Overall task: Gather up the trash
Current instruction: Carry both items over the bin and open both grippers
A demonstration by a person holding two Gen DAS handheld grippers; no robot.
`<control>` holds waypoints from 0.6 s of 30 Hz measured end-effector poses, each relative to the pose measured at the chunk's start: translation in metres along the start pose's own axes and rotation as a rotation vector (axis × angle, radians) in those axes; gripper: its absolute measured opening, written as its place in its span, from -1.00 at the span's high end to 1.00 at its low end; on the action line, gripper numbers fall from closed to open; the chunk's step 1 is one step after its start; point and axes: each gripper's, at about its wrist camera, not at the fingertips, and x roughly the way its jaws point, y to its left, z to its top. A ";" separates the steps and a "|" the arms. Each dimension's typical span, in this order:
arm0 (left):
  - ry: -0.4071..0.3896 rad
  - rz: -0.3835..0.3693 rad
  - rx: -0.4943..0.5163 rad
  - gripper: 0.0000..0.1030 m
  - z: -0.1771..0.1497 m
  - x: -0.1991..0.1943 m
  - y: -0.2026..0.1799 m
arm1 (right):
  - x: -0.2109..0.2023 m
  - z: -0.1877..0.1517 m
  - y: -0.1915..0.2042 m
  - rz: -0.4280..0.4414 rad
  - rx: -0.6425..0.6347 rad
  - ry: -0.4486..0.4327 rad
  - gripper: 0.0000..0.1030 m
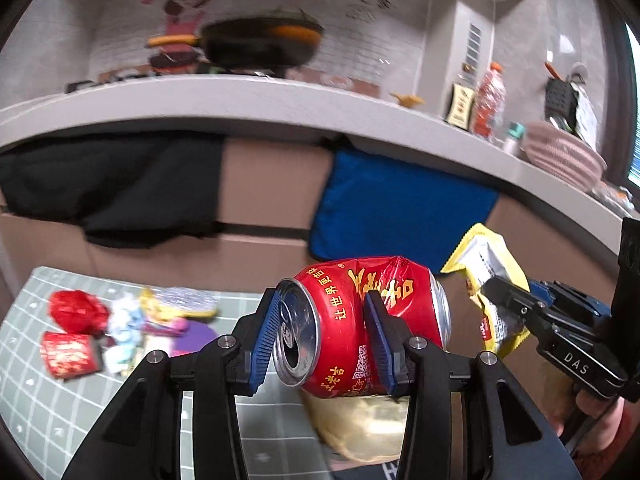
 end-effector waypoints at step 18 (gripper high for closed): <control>0.196 -0.050 -0.010 0.15 -0.041 0.090 -0.019 | 0.036 -0.038 -0.054 -0.023 0.126 0.095 0.52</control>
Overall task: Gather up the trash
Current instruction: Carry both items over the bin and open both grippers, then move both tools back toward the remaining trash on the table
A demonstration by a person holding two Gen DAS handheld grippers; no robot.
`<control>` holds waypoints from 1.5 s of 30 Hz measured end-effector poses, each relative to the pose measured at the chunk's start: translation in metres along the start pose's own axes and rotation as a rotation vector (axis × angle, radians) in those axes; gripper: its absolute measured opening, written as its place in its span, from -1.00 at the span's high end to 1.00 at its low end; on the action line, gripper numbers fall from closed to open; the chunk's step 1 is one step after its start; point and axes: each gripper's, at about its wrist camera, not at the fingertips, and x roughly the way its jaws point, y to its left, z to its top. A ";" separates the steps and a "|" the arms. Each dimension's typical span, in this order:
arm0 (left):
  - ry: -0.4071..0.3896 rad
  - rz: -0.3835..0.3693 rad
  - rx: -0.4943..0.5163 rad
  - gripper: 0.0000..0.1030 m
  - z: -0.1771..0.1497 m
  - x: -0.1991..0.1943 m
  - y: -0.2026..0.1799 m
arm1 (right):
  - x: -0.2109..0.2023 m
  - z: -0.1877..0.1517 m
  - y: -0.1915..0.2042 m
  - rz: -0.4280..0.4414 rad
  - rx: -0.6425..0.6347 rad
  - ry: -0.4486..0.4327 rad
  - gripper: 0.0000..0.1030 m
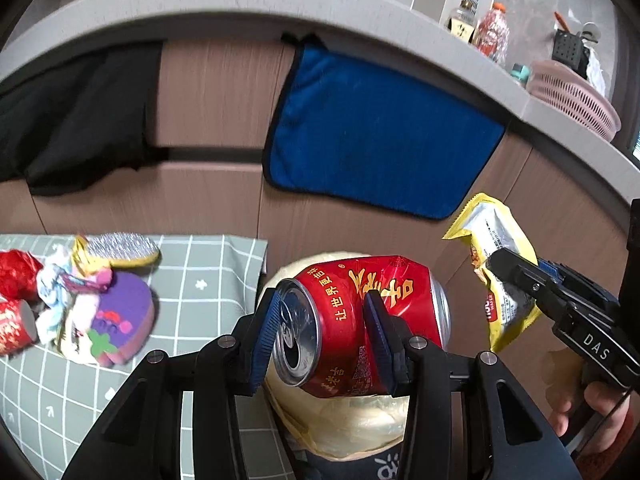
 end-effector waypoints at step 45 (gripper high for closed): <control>-0.102 -0.069 -0.098 0.03 0.022 -0.054 0.052 | 0.018 -0.003 0.020 -0.025 0.028 0.032 -0.08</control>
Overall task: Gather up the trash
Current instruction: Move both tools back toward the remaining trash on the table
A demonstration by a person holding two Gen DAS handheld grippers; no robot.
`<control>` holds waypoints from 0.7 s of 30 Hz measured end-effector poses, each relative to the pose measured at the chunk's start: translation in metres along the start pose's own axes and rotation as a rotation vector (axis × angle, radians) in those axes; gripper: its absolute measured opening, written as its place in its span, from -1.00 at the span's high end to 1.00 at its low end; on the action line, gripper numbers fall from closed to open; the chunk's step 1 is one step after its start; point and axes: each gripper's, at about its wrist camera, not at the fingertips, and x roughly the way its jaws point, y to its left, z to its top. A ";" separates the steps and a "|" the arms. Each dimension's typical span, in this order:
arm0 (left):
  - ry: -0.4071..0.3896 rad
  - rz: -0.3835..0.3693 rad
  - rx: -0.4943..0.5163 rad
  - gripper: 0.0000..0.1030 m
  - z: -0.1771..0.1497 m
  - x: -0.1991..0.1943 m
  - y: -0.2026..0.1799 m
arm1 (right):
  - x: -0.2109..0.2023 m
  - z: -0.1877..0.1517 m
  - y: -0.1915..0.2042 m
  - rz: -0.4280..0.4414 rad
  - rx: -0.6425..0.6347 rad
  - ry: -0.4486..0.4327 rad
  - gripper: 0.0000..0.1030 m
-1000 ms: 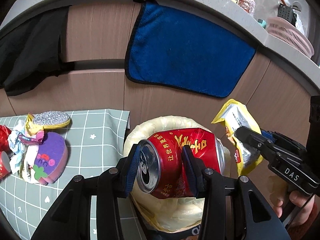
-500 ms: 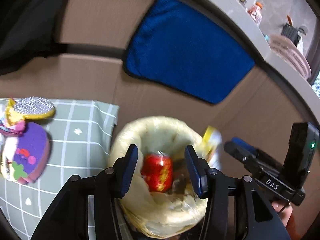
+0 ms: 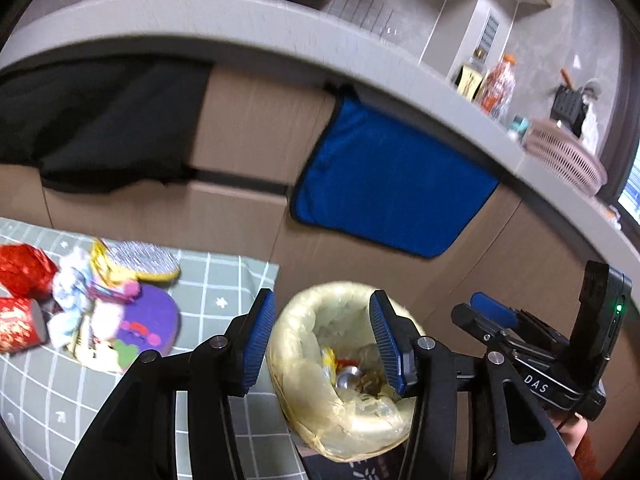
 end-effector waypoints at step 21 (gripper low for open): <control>-0.229 0.309 -0.267 0.02 0.001 -0.135 0.204 | 0.026 0.036 0.130 0.205 -0.081 0.008 -0.05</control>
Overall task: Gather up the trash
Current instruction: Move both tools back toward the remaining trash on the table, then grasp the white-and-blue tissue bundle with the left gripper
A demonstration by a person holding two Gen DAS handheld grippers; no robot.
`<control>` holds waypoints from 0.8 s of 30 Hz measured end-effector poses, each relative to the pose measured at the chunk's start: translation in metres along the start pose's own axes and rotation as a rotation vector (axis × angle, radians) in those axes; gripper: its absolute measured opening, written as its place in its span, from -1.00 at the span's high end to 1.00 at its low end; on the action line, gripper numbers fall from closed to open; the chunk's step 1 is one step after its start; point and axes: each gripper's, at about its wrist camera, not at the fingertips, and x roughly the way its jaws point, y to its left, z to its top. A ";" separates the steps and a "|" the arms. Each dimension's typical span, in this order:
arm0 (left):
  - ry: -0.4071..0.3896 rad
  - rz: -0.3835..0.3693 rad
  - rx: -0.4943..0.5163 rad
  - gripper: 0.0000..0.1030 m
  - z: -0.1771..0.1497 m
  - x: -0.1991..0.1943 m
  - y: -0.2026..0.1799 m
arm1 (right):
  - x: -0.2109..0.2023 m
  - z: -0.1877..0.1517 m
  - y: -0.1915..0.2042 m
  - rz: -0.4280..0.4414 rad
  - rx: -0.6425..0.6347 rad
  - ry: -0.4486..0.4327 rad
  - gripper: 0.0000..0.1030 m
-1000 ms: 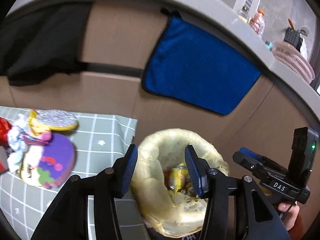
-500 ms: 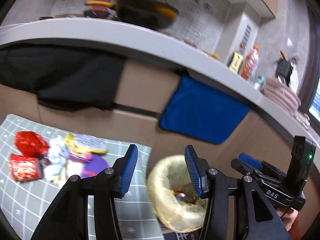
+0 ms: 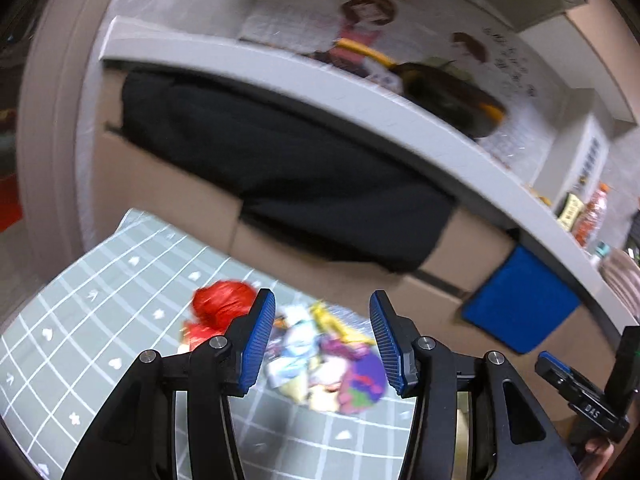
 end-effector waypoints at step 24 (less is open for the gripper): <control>0.332 0.082 0.062 0.24 -0.059 0.205 -0.012 | 0.087 -0.064 -0.024 0.069 -0.014 0.241 -0.01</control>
